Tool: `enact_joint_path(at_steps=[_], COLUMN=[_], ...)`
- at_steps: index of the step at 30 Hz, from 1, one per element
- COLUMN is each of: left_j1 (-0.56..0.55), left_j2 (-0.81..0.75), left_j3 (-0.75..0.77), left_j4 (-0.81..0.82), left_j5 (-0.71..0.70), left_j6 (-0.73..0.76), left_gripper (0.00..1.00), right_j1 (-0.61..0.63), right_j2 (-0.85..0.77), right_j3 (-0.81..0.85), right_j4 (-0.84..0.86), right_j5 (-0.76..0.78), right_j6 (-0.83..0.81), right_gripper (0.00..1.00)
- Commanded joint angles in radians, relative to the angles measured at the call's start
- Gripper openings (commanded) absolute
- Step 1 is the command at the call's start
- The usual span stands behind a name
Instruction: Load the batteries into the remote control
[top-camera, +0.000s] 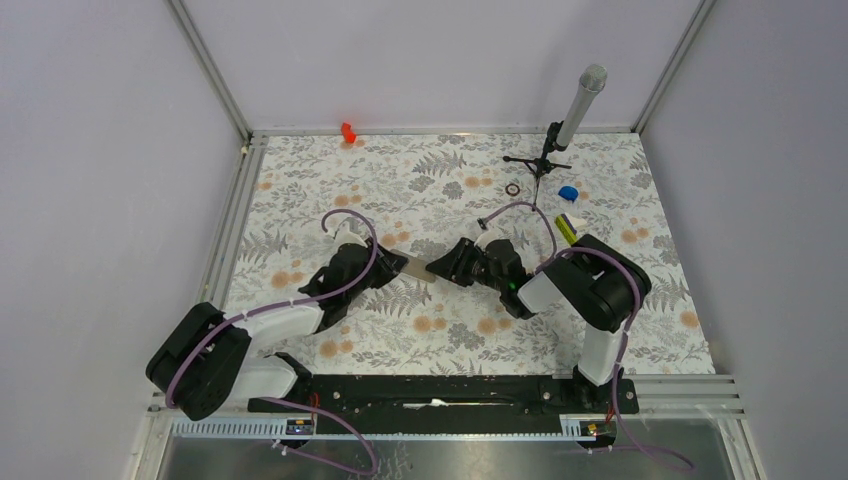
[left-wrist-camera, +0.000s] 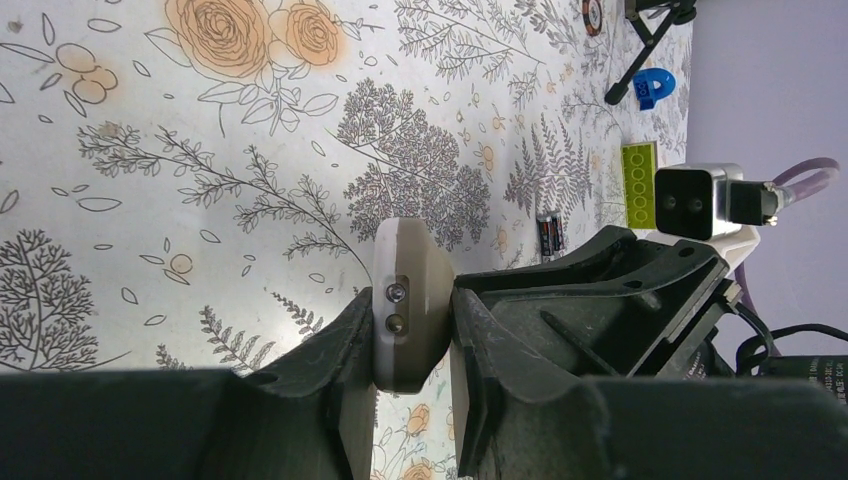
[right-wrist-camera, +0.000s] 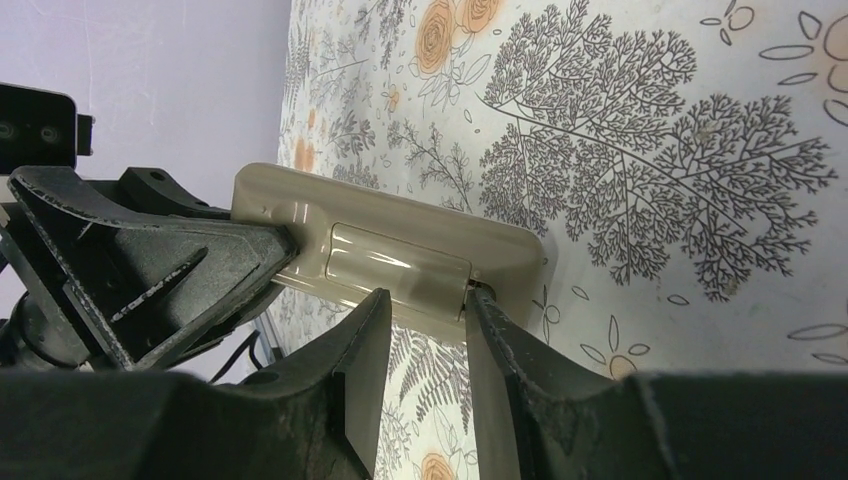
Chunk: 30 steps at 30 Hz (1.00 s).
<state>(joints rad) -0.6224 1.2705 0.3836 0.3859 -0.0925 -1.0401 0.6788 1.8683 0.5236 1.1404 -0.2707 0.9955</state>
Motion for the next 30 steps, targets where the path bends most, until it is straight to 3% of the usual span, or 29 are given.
enact_joint_path(at_steps=[1, 11, 17, 20, 30], left_j1=[-0.051, -0.054, -0.054, -0.054, -0.053], left_j2=[0.058, 0.033, -0.006, 0.006, 0.019], left_j3=[-0.028, -0.001, 0.001, -0.002, -0.005], left_j4=[-0.338, -0.422, -0.446, -0.434, -0.412], left_j5=[0.035, -0.026, -0.055, -0.05, -0.036], left_j6=[0.048, 0.069, 0.081, 0.081, 0.073], left_gripper=[0.0, 0.0, 0.0, 0.0, 0.0], right_j1=[0.028, 0.012, 0.012, 0.012, 0.012], right_j2=[-0.109, -0.135, -0.225, -0.24, -0.184], right_j3=[0.021, 0.015, 0.007, 0.018, 0.031], right_j4=[0.177, 0.126, -0.239, -0.339, -0.319], right_j5=[-0.167, -0.151, 0.033, 0.081, 0.056], right_j6=[0.019, 0.012, -0.074, -0.094, -0.08], right_gripper=[0.4, 0.4, 0.42, 0.48, 0.53])
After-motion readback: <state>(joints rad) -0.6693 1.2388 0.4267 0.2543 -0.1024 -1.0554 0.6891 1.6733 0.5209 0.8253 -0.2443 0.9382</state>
